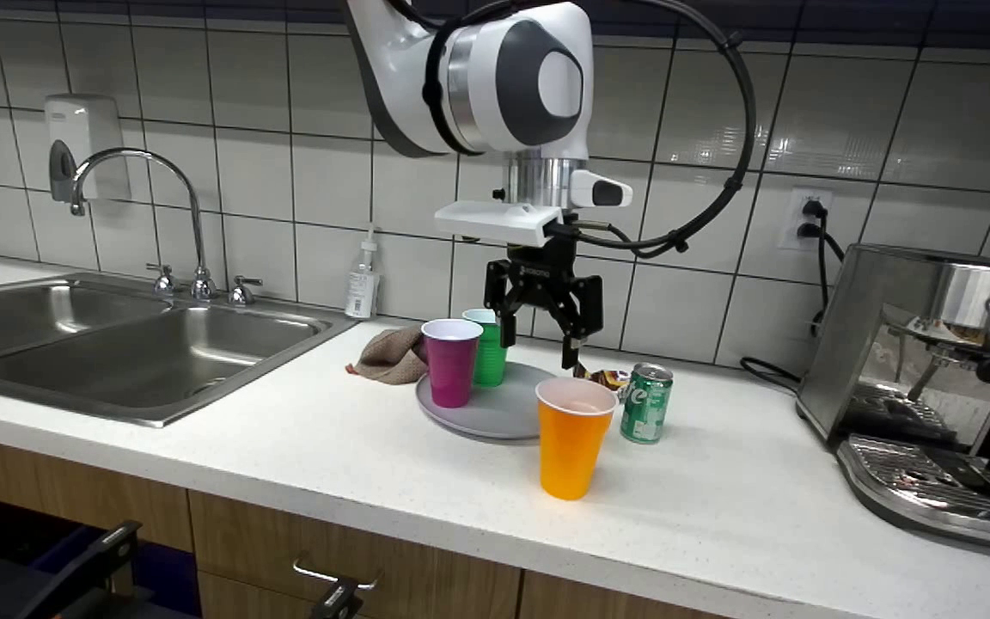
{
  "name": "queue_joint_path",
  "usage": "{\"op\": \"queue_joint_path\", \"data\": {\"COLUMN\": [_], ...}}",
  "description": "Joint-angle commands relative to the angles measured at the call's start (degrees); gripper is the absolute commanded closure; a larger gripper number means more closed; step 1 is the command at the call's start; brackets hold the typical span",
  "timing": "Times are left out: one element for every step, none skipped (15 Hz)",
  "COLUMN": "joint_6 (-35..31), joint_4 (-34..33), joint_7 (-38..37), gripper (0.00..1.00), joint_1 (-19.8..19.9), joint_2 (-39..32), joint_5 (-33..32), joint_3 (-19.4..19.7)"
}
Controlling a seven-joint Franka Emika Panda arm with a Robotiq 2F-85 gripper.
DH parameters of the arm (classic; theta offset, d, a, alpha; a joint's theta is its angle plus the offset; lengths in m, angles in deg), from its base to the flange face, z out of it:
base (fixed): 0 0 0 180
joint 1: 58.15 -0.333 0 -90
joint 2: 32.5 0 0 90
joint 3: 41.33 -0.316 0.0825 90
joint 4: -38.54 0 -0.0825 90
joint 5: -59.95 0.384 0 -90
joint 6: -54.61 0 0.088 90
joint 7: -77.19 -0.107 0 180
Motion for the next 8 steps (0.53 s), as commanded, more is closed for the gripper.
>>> {"op": "queue_joint_path", "data": {"joint_6": [-0.5, -0.8, -1.1, -1.2, -1.3, -1.4, -1.4, -1.4], "joint_4": [0.0, 0.0, 0.0, 0.0, 0.0, -0.1, -0.1, -0.2], "joint_7": [-1.7, -1.5, -1.4, -1.4, -1.6, -1.6, -1.6, -1.6], "gripper": [0.00, 0.00, 0.00, 0.00, 0.00, 0.00, 0.00, 0.00], "joint_1": [0.3, 0.4, 0.4, 0.4, 0.3, 0.3, 0.3, 0.3], "joint_2": [-0.6, -1.0, -1.3, -1.5, -1.9, -2.1, -2.3, -2.6], "joint_5": [-0.9, -0.7, -0.4, -0.4, -0.5, -0.6, -0.5, -0.5], "joint_3": [-0.5, -0.5, -0.6, -0.5, -0.5, -0.4, -0.4, -0.4]}}
